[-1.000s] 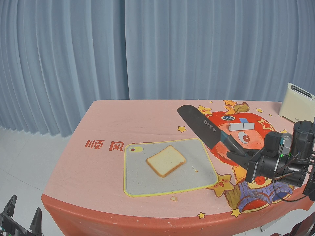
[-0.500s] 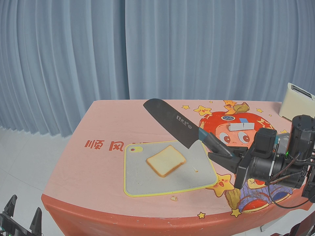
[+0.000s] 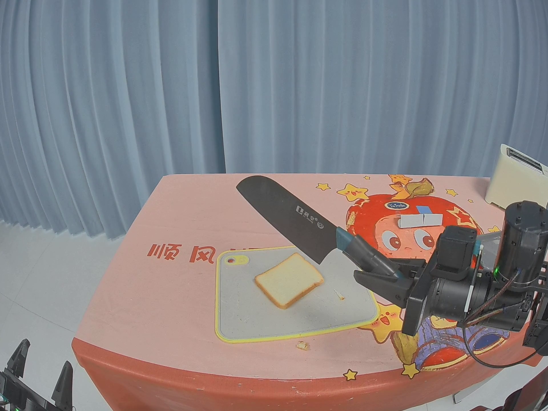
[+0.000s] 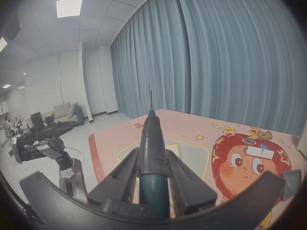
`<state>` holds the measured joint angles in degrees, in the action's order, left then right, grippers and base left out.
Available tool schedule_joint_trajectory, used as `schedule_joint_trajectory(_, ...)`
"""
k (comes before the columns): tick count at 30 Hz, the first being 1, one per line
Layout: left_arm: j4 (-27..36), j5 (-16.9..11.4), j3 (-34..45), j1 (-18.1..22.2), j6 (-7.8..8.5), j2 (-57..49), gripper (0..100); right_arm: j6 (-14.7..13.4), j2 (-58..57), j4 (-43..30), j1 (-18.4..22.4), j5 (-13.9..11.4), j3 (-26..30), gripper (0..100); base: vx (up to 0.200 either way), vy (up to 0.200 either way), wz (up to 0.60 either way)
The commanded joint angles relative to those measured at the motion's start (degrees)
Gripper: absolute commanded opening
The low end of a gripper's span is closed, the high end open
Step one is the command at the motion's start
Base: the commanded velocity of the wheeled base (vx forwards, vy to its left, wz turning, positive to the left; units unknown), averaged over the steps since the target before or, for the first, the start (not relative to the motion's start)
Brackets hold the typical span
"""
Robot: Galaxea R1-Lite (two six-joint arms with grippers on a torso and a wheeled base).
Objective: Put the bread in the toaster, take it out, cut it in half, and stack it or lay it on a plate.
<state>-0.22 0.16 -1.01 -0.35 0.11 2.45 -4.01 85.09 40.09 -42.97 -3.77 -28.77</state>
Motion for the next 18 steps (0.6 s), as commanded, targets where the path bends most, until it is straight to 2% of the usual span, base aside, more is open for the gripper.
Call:
schedule_joint_trajectory(1, 0.0, 0.0, 1.0, 0.1, -0.02, 0.0, 100, 0.1, 0.0, 0.1, -0.3, 0.0, 0.1, 0, 0.000, 0.000, 0.00)
schedule_joint_trajectory(9, 0.0, 0.0, 1.0, 0.0, -0.02, 0.0, 100, 0.0, 1.8, 0.7, -1.7, 0.7, 0.2, 0, 0.000, 0.000, 0.00)
schedule_joint_trajectory(13, 0.0, -0.1, 1.0, 0.1, 0.07, 0.0, 100, -0.1, 2.2, 0.7, -4.0, 1.0, 1.0, 0, 0.000, 0.000, 0.00)
schedule_joint_trajectory(18, 0.0, -0.2, 1.0, 0.0, 0.15, 0.0, 100, 0.3, 1.7, 0.9, -4.2, 1.7, 1.7, 0, 0.000, 0.000, 0.00)
